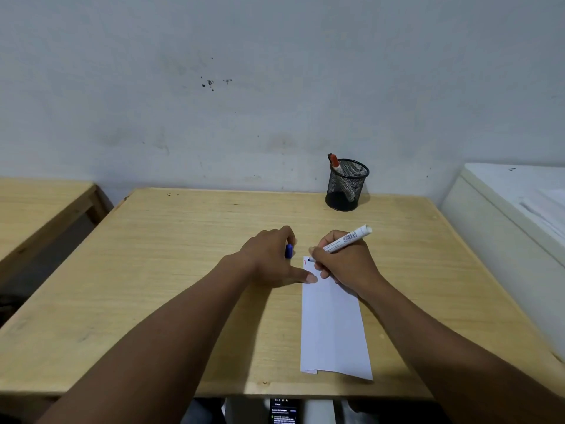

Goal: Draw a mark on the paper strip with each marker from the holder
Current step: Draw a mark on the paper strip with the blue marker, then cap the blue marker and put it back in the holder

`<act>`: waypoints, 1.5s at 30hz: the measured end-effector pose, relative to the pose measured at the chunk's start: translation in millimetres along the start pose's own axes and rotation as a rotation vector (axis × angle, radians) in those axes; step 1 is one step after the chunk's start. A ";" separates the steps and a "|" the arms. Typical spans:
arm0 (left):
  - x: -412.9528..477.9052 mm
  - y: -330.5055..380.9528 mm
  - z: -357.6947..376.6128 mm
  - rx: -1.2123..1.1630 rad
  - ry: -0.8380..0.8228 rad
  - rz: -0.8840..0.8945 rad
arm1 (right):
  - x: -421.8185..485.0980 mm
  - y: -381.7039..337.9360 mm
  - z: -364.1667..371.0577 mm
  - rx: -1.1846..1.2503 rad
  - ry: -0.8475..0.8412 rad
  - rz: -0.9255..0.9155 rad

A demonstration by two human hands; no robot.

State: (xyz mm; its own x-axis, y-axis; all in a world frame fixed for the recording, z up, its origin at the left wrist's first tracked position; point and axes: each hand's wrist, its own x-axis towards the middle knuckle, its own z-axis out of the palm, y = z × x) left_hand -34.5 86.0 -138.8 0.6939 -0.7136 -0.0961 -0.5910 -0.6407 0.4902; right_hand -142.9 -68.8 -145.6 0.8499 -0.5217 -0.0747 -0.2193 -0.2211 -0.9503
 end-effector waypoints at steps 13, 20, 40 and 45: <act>0.2 4.2 -3.2 -0.006 -0.042 -0.032 | -0.2 -2.9 -1.5 0.011 -0.058 0.007; 3.4 -7.4 -15.1 -0.299 -0.021 -0.092 | 6.1 -22.7 -20.3 0.338 -0.051 0.079; 33.7 14.8 -76.6 -1.173 0.018 -0.044 | 47.1 -103.4 -57.7 0.419 -0.129 -0.044; 38.2 19.7 -71.7 -1.207 0.024 -0.053 | 48.8 -100.4 -56.8 0.428 -0.151 -0.040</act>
State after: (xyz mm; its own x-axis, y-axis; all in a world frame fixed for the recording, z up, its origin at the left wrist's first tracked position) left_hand 9.8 66.4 -70.7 0.7207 -0.6807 -0.1311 0.1947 0.0173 0.9807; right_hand -106.6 -118.9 -36.7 0.9211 -0.3864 -0.0481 0.0064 0.1385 -0.9903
